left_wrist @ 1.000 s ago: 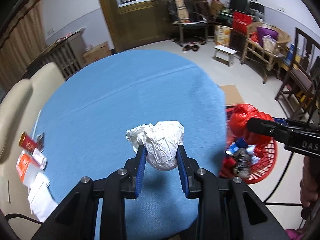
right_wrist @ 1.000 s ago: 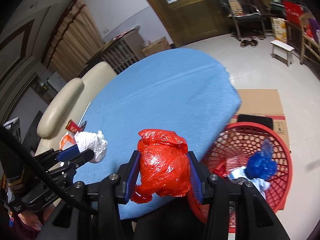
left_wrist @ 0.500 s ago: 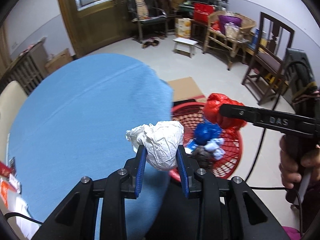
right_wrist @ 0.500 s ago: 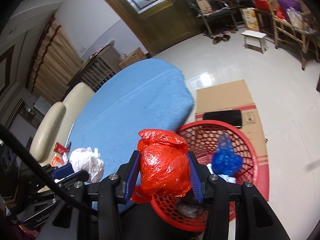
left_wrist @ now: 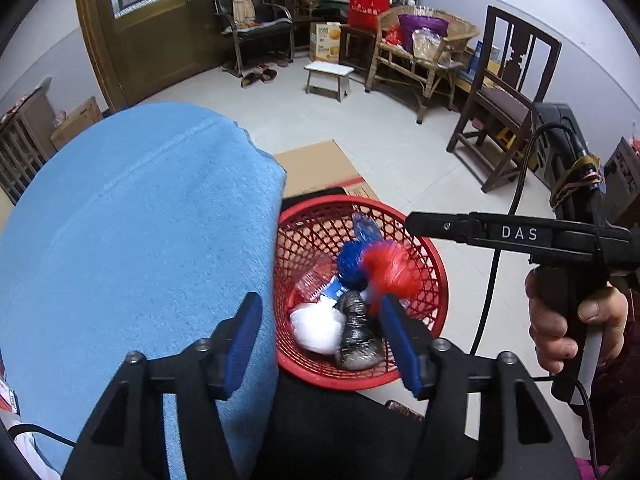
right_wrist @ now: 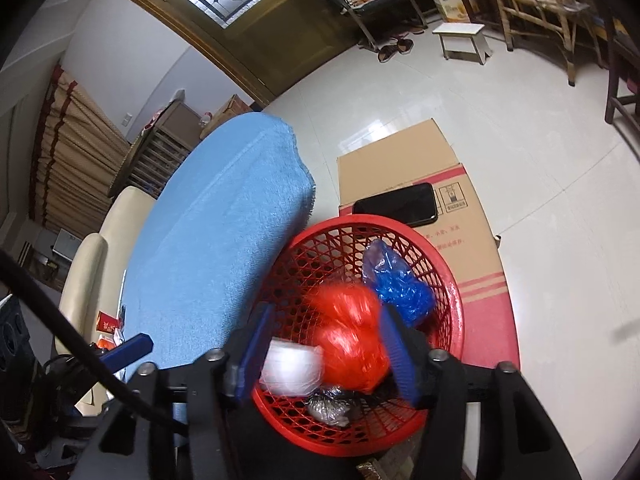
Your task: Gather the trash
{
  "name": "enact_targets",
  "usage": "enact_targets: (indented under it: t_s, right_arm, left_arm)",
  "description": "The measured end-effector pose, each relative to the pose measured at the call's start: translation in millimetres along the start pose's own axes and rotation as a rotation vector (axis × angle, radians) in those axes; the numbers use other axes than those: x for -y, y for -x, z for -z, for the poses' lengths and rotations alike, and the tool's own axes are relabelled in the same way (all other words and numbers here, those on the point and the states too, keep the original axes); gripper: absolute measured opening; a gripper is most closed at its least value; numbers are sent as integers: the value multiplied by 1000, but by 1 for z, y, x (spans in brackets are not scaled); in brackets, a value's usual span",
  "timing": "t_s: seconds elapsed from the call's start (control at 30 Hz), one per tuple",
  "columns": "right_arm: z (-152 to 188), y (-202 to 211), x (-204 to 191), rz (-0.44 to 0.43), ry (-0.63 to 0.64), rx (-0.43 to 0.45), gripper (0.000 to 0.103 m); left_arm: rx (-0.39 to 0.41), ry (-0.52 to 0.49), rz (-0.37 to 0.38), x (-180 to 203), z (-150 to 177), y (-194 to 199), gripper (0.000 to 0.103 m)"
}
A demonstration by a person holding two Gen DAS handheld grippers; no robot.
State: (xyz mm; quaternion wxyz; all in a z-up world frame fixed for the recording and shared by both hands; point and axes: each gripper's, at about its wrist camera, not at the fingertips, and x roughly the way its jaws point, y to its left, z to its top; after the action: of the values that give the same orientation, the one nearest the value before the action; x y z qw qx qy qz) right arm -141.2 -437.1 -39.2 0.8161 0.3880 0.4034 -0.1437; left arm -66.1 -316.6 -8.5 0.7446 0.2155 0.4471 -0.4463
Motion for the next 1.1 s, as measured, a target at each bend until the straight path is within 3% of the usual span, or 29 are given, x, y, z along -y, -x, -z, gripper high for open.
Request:
enact_targets:
  t_s: [0.1, 0.23, 0.33, 0.43, 0.67, 0.87, 1.1]
  right_arm:
    - [0, -1, -4, -12, 1, -4, 62]
    - [0, 5, -30, -25, 65, 25, 62]
    - [2, 13, -64, -17, 144, 64, 62]
    - [12, 21, -112, 1, 260, 117, 62]
    - [50, 22, -210, 7, 477, 145, 62]
    - [77, 26, -268, -7, 571, 164, 62]
    - [89, 25, -298, 10, 585, 186, 62]
  left_arm:
    - [10, -5, -49, -3, 2, 6, 63]
    - [56, 50, -198, -25, 6, 30, 64]
    - [113, 123, -342, -50, 16, 59, 71]
    - [154, 197, -432, -77, 32, 86, 75]
    - [214, 388, -616, -132, 81, 149, 83]
    - [249, 463, -699, -155, 109, 177, 83]
    - [302, 465, -762, -158, 131, 204, 84]
